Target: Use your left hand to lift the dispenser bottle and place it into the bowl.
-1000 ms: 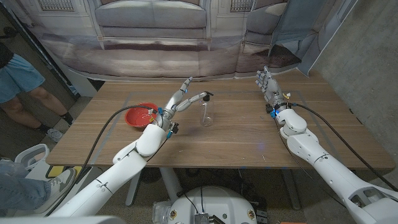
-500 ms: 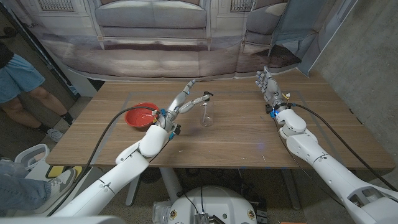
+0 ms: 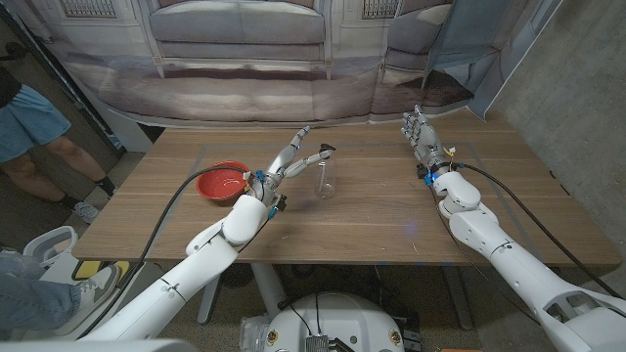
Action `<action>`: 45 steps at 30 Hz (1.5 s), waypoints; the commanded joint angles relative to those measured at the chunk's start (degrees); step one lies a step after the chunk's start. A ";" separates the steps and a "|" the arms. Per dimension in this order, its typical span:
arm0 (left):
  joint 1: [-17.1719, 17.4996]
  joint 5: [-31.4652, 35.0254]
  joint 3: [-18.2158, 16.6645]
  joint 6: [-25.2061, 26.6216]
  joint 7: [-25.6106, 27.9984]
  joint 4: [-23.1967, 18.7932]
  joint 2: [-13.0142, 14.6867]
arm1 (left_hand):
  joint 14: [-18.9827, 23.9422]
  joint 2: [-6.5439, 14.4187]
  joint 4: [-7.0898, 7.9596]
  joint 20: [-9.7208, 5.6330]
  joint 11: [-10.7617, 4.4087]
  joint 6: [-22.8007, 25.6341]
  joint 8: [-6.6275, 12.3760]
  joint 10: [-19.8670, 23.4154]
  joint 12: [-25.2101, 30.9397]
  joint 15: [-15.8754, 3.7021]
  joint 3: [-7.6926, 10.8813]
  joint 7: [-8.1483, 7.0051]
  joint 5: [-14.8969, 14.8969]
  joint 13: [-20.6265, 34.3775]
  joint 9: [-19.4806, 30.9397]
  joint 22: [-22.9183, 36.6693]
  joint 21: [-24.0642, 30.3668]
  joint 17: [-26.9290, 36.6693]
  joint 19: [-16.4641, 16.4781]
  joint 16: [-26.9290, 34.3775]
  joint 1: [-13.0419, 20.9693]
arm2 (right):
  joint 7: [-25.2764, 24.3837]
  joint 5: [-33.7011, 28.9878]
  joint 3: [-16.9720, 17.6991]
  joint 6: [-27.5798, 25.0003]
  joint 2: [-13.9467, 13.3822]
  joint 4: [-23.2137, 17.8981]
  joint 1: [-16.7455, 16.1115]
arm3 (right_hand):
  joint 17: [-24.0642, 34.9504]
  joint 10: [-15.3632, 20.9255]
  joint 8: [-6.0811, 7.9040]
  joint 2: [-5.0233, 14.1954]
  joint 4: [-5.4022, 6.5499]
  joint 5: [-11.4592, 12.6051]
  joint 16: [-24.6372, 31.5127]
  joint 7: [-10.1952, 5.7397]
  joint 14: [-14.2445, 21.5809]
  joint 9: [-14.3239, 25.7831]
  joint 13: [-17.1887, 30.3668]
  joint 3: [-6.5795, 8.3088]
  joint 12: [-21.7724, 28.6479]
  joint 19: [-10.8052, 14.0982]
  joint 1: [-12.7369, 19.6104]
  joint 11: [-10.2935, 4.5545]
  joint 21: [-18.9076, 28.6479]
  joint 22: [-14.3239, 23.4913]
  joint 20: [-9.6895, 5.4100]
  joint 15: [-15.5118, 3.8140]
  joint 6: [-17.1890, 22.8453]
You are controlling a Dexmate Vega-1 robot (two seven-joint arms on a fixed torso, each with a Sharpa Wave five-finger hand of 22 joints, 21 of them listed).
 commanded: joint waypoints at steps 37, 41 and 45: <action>-2.32 4.20 2.56 5.28 -1.90 0.86 -1.72 | -0.50 0.65 -0.72 0.50 -0.29 0.09 0.51 -0.54 0.27 0.20 -1.08 0.01 0.90 0.10 0.18 0.35 -0.32 0.17 -0.45 0.05 2.23 | 0.07 -0.11 -0.40 1.63 1.30 2.02 0.39 | 0.28 0.58 -0.09 0.51 -0.43 -0.26 0.05 -0.22 0.42 0.18 0.13 -0.33 -0.16 0.51 0.02 0.05 -0.16 0.13 -0.30 0.13 0.22; -2.16 4.21 2.51 5.69 -1.70 1.01 -1.94 | -0.50 0.70 -0.78 0.50 -0.37 0.09 0.51 -0.45 0.31 0.23 -1.16 0.01 0.97 0.10 0.17 0.35 -0.33 0.17 -0.48 0.06 2.38 | 0.38 -0.14 -0.49 1.54 1.15 2.31 0.49 | 0.28 0.59 -0.09 0.52 -0.44 -0.26 0.06 -0.26 0.47 0.18 0.13 -0.35 -0.16 0.53 0.01 -0.06 -0.16 0.13 -0.32 0.08 0.25; -2.19 4.25 2.46 6.11 -1.70 1.15 -2.07 | -0.38 0.76 -0.82 0.49 -0.33 0.34 0.60 -0.38 0.35 0.18 -1.25 0.11 1.03 0.10 0.17 0.36 -0.33 0.18 -0.48 0.11 2.51 | 0.49 -0.06 -0.48 1.45 1.13 2.50 0.60 | 0.28 0.55 -0.09 0.53 -0.46 -0.26 0.07 -0.26 0.52 0.18 0.13 -0.35 -0.19 0.51 0.01 -0.04 -0.17 0.13 -0.26 0.09 0.25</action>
